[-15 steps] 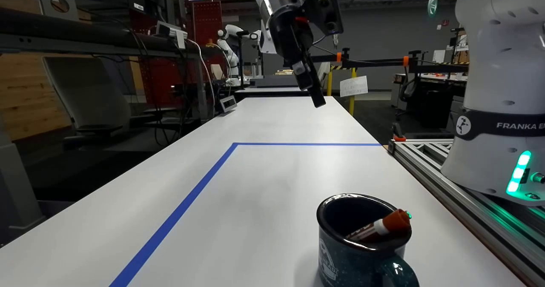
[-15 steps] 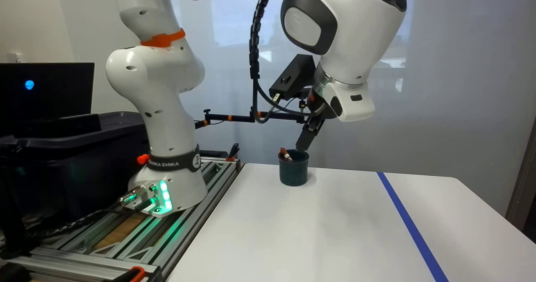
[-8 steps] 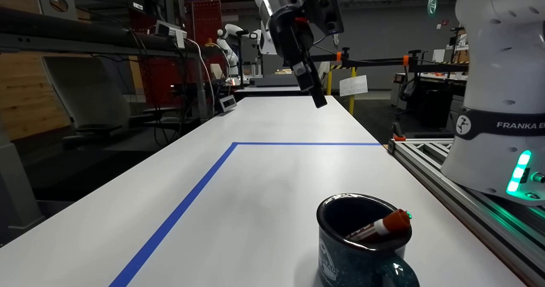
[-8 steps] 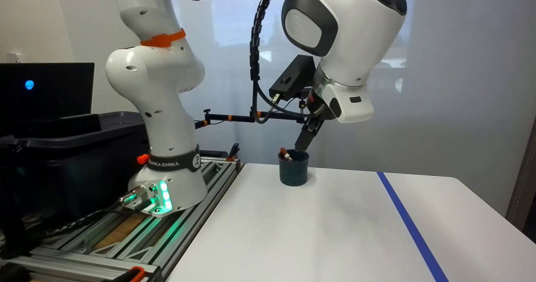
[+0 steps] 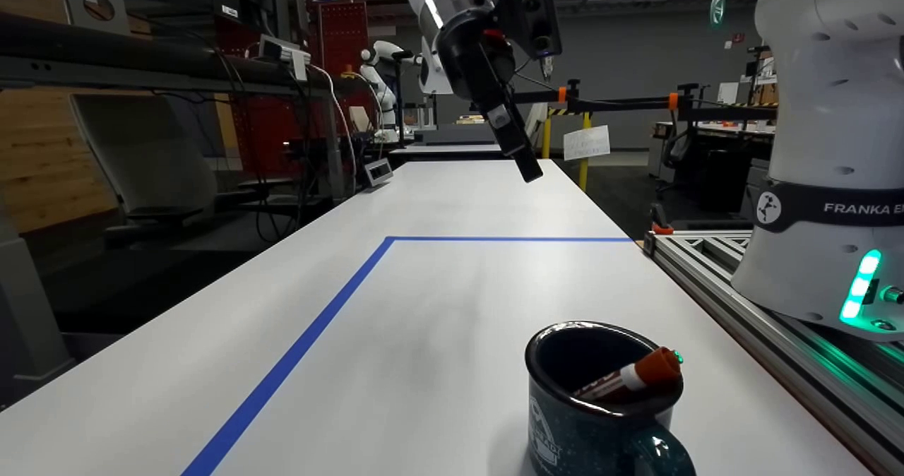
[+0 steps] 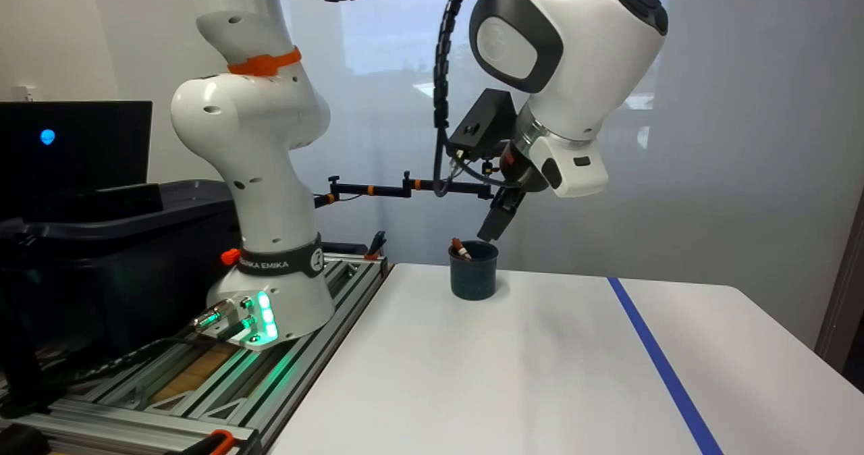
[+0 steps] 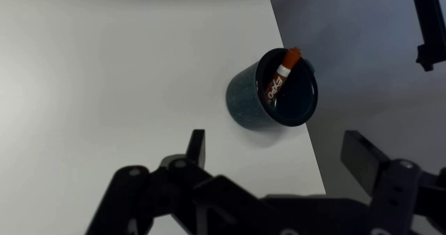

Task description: Remove the marker from the cup and put it on the table

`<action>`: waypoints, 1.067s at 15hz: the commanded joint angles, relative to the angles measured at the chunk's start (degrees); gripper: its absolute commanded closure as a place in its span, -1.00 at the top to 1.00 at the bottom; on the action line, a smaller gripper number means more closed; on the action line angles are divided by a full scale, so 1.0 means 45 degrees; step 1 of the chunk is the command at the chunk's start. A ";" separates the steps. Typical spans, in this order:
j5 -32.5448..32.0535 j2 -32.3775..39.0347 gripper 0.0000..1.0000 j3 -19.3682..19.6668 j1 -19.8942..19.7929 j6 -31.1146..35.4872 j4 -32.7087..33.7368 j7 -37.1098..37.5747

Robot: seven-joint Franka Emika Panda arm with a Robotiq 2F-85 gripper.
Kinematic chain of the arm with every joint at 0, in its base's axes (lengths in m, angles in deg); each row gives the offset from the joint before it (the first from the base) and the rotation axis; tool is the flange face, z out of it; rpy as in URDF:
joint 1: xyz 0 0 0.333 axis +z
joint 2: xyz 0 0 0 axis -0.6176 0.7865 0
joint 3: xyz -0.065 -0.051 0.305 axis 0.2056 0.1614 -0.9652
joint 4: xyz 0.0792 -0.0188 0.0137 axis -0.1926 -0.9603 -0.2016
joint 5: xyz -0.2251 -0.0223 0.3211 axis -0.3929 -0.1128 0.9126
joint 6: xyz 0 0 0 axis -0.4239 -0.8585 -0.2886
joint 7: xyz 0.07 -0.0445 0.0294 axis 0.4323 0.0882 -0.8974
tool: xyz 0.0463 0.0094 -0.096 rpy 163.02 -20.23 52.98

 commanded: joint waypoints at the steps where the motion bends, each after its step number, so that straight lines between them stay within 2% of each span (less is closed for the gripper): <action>1: -0.0735 0.1089 1.00 -0.0729 0.0341 -0.1630 0.1793 0.0737; 5: -0.0874 0.2016 1.00 -0.1451 0.0641 -0.3073 0.3191 0.1730; 10: 0.0109 0.3315 1.00 -0.2016 0.0916 -0.3414 0.4210 0.3759; 16: 0.1016 0.4541 1.00 -0.2297 0.1156 -0.3672 0.4993 0.6062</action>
